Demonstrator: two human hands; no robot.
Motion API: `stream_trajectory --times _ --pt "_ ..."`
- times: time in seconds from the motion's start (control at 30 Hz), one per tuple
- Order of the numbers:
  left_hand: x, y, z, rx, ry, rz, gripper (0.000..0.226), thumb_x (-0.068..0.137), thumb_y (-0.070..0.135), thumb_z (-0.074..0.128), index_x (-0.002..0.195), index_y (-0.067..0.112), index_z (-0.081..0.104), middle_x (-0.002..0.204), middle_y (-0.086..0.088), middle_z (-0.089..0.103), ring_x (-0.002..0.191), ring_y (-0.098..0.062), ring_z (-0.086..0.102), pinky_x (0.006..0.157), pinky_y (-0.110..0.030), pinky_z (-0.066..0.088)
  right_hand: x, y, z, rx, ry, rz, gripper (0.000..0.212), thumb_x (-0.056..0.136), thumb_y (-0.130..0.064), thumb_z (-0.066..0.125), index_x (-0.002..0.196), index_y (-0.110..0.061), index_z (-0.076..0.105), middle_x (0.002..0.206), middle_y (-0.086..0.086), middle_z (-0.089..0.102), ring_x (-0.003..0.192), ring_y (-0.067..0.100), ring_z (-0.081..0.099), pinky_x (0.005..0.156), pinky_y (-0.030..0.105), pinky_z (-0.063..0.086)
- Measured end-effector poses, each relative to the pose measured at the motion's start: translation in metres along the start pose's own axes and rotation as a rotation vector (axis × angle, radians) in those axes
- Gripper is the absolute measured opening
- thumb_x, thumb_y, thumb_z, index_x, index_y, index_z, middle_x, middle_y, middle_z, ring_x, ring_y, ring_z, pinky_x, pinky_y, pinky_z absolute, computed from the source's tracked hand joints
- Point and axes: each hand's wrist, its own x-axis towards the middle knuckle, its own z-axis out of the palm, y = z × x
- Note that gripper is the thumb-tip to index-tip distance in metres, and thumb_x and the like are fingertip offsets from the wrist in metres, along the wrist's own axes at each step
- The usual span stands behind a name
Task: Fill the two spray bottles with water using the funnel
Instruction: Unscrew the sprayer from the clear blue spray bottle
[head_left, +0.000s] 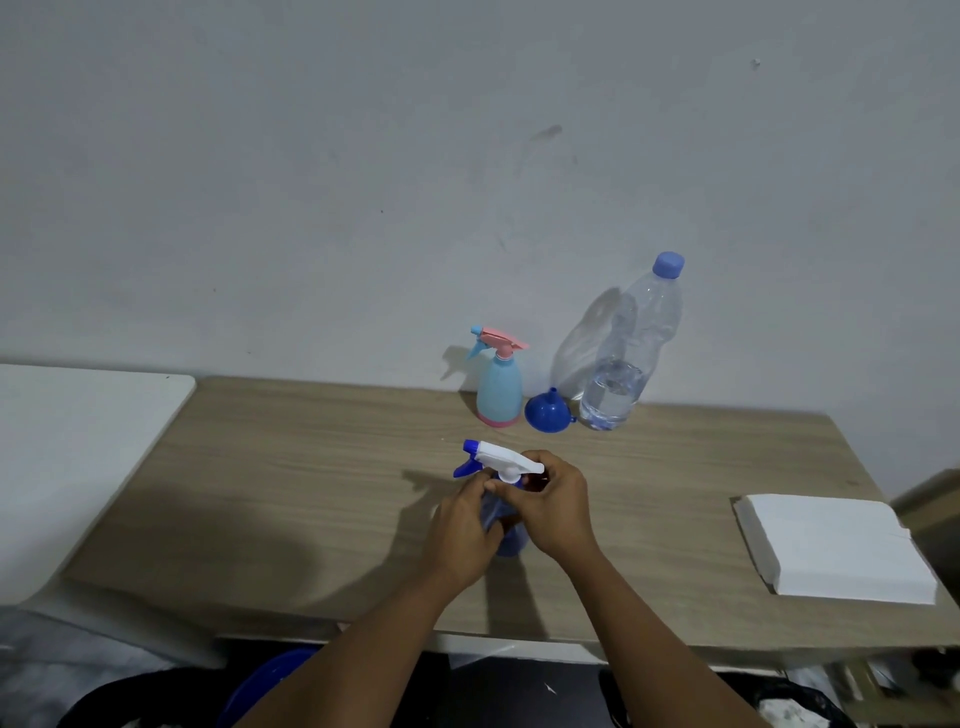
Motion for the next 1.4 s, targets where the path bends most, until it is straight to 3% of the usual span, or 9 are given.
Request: stream_trajectory --times 0.2,0.37,0.6,0.67,0.8,0.93,1.07,1.2,1.4 --pt "0.004 -0.004 -0.003 -0.011 -0.006 0.012 0.047 0.076 0.017 0.069 0.122 0.024 0.061 0.106 0.008 0.069 0.093 -0.016 0.067 0.080 -0.030 0.055 0.003 -0.011 -0.014 -0.017 -0.172 -0.060 0.037 0.073 -0.004 0.084 0.101 -0.024 0.072 0.091 -0.003 0.075 0.086 0.004 0.070 0.075 0.017 0.055" --pt "0.004 -0.012 -0.001 -0.020 -0.003 -0.003 0.040 0.076 0.016 0.068 0.115 0.024 0.062 0.104 0.009 0.069 0.094 -0.013 0.067 0.081 -0.032 0.057 -0.002 -0.006 -0.003 0.089 -0.036 0.004 0.052 0.065 -0.005 0.090 0.109 -0.008 0.063 0.094 0.000 0.071 0.082 0.003 0.066 0.072 0.020 0.054" --pt "0.004 -0.013 0.000 -0.076 -0.040 -0.046 0.047 0.080 0.011 0.068 0.118 0.036 0.058 0.111 0.011 0.069 0.102 -0.009 0.067 0.087 -0.038 0.060 -0.014 0.004 -0.001 0.212 0.006 -0.016 0.078 0.077 0.002 0.081 0.142 -0.022 0.044 0.106 0.004 0.070 0.101 0.014 0.069 0.087 0.021 0.055" --pt "0.004 -0.016 0.001 -0.069 -0.040 -0.052 0.042 0.078 0.017 0.067 0.116 0.033 0.058 0.109 0.009 0.069 0.101 -0.010 0.067 0.086 -0.041 0.059 -0.012 0.003 0.002 0.209 0.047 0.015 0.072 0.069 0.002 0.086 0.130 -0.016 0.052 0.104 0.005 0.068 0.093 0.012 0.067 0.083 0.025 0.056" --pt "0.006 -0.018 0.003 -0.065 -0.011 -0.047 0.041 0.078 0.019 0.068 0.115 0.034 0.058 0.105 0.010 0.069 0.098 -0.010 0.067 0.083 -0.044 0.059 -0.006 0.005 0.004 0.105 0.060 -0.002 0.036 0.068 -0.006 0.089 0.097 -0.010 0.068 0.082 0.008 0.066 0.074 0.012 0.060 0.072 0.031 0.053" --pt "0.004 -0.017 0.002 -0.103 -0.011 -0.047 0.045 0.080 0.018 0.070 0.115 0.044 0.056 0.110 0.015 0.068 0.103 -0.006 0.066 0.086 -0.041 0.060 -0.010 0.008 -0.003 0.057 -0.012 -0.063 0.033 0.076 -0.002 0.081 0.105 -0.017 0.071 0.095 -0.001 0.072 0.089 0.012 0.068 0.081 0.032 0.057" --pt "0.005 -0.020 0.003 -0.090 -0.028 -0.059 0.038 0.076 0.019 0.066 0.108 0.038 0.058 0.105 0.011 0.069 0.098 -0.009 0.068 0.084 -0.041 0.060 -0.007 0.001 0.004 0.116 0.036 0.007 0.039 0.067 -0.006 0.090 0.097 -0.008 0.066 0.083 0.006 0.068 0.072 0.006 0.060 0.069 0.022 0.053" --pt "0.005 -0.017 0.002 -0.085 -0.038 -0.055 0.041 0.081 0.013 0.068 0.114 0.033 0.059 0.106 0.013 0.070 0.099 -0.006 0.067 0.084 -0.038 0.060 -0.010 0.007 -0.003 0.065 0.010 -0.032 0.029 0.075 -0.002 0.081 0.101 -0.011 0.071 0.088 0.005 0.071 0.082 0.019 0.066 0.079 0.038 0.057" --pt "0.004 -0.015 0.001 -0.059 -0.038 -0.055 0.044 0.081 0.013 0.069 0.104 0.049 0.056 0.101 0.015 0.069 0.096 -0.005 0.068 0.083 -0.039 0.060 -0.007 -0.002 0.005 0.094 0.045 0.017 0.033 0.069 -0.011 0.089 0.094 -0.010 0.067 0.080 0.003 0.067 0.071 0.004 0.060 0.068 0.021 0.052"
